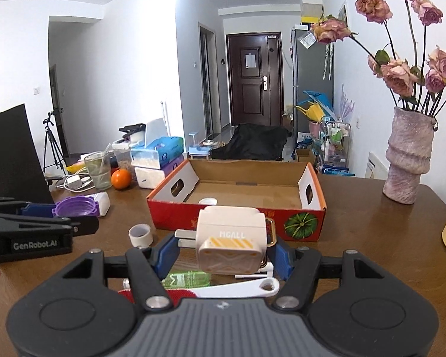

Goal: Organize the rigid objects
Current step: 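Carry the purple cap in the left tool while the right tool carries the adapter over the box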

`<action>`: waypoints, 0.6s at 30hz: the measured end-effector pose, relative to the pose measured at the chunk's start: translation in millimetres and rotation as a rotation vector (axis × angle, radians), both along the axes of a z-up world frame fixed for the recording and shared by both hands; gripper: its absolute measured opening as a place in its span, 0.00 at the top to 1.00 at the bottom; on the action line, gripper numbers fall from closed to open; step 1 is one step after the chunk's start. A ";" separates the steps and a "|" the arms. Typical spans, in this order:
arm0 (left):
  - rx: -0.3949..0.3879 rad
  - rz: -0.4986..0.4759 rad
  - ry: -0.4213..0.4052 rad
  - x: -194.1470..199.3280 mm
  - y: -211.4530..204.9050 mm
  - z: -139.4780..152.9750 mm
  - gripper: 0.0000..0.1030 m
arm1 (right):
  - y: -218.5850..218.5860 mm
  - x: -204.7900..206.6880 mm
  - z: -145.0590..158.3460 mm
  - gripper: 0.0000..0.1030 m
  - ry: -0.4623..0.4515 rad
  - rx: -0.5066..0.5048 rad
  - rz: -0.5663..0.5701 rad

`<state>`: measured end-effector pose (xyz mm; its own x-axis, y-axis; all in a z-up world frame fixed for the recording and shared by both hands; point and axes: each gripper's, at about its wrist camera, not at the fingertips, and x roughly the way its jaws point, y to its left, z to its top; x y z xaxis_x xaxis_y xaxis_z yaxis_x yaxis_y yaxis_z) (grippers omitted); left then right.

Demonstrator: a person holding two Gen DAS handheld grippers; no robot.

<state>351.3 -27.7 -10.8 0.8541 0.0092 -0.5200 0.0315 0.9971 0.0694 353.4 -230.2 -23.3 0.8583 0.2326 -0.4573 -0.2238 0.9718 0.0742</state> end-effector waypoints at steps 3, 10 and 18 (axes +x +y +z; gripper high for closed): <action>-0.002 -0.004 -0.002 6.0 -5.1 5.4 0.47 | -1.4 3.8 5.2 0.38 -0.011 -0.001 -0.005; -0.010 0.010 -0.010 27.4 -9.1 17.0 0.47 | -0.7 18.5 17.2 0.38 -0.026 -0.007 -0.018; -0.023 0.054 -0.002 66.9 -7.8 30.3 0.47 | 1.6 48.8 27.9 0.38 -0.010 -0.018 -0.039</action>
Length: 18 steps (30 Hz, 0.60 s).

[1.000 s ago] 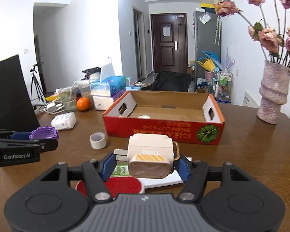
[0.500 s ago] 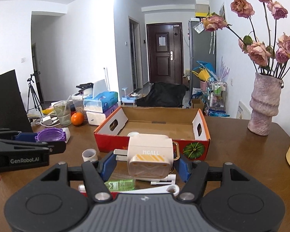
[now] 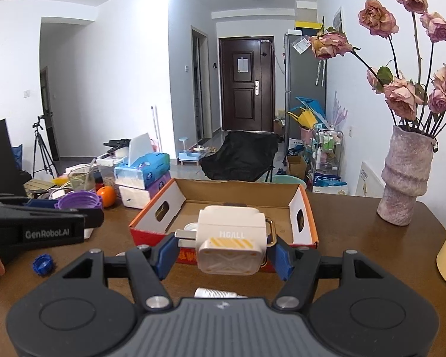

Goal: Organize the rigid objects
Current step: 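Carry the purple cap in the left tool while the right tool carries the adapter over the box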

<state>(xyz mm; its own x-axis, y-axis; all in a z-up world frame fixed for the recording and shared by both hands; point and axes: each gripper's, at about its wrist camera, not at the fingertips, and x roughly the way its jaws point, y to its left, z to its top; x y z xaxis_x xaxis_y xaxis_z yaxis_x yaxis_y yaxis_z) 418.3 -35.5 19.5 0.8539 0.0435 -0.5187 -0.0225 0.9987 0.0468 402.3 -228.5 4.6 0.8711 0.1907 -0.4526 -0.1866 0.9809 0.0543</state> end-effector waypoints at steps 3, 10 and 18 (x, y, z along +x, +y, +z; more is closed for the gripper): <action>-0.001 0.016 0.008 19.3 0.0 3.0 0.47 | -0.7 15.9 3.6 0.38 0.006 0.002 -0.011; -0.010 0.048 0.027 55.8 -0.6 8.8 0.47 | -4.0 54.8 11.0 0.38 0.031 0.014 -0.032; -0.017 0.092 0.043 101.9 -0.7 15.2 0.47 | -15.0 105.1 21.5 0.38 0.052 0.030 -0.075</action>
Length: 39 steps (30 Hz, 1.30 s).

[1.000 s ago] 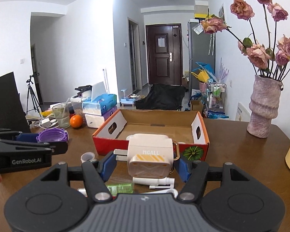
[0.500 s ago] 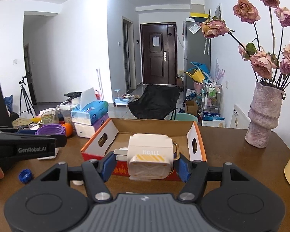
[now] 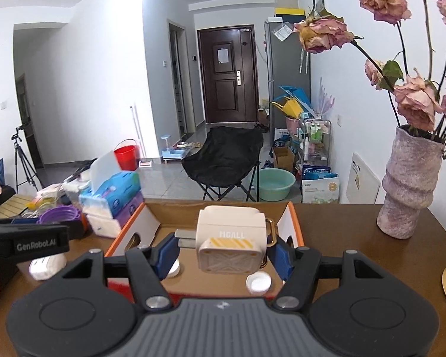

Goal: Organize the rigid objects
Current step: 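Carry the purple cap in the left tool while the right tool carries the adapter over the box, then open the left tool to drop the purple cap while the right tool drops the adapter into the box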

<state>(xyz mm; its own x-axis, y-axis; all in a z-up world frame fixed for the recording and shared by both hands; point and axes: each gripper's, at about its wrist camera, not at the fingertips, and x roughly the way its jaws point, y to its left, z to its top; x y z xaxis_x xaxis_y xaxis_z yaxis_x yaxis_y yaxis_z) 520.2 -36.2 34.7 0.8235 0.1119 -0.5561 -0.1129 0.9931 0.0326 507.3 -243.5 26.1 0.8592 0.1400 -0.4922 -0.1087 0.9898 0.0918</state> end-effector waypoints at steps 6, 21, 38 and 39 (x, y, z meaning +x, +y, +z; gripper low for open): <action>-0.008 0.028 0.036 34.3 -1.5 -1.6 0.47 | -4.7 37.0 0.3 0.38 0.014 -0.009 -0.030; 0.003 0.081 0.113 103.6 3.9 -37.6 0.47 | 7.0 100.4 -42.5 0.38 0.104 -0.024 -0.018; 0.021 0.048 0.184 126.2 -0.2 -99.6 0.47 | 7.3 133.1 -101.6 0.38 0.190 -0.028 -0.030; 0.023 0.048 0.181 126.1 -0.5 -100.7 0.47 | 7.3 133.7 -103.6 0.38 0.189 -0.026 -0.029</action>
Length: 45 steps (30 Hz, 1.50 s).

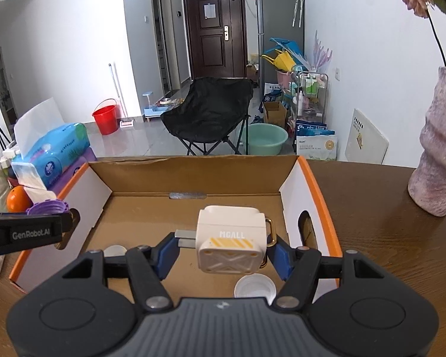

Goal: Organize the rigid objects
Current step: 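Open the left tool to drop the purple cap while the right tool drops the adapter into the box, then withdraw both open tools up and away from the box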

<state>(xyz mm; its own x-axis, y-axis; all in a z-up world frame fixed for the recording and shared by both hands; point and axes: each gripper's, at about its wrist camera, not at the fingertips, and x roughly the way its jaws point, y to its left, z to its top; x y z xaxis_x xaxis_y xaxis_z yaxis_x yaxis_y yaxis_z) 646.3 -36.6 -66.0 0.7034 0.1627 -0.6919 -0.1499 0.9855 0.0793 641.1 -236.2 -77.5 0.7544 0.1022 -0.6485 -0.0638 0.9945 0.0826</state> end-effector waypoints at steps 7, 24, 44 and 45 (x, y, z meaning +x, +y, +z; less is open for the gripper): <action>0.007 -0.009 -0.048 -6.3 2.5 -2.2 0.04 | -3.4 0.7 -9.6 0.30 0.012 0.006 -0.003; -0.003 -0.002 -0.076 -33.4 7.8 21.1 0.00 | -17.8 -29.5 7.3 0.00 -0.022 0.009 -0.026; -0.025 0.020 -0.157 -102.2 19.3 74.7 0.00 | -27.7 -105.4 69.8 0.00 -0.139 0.002 -0.025; -0.027 0.020 -0.163 -107.3 20.1 78.6 0.00 | -28.0 -110.9 74.7 0.00 -0.147 -0.004 -0.026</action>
<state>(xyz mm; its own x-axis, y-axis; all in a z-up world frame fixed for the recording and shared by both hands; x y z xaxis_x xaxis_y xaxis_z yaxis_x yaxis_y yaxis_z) 538.9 -16.6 12.6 0.8035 0.1606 -0.5732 -0.1780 0.9837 0.0261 530.2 -264.2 -2.8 0.8436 0.0792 -0.5310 -0.0492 0.9963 0.0705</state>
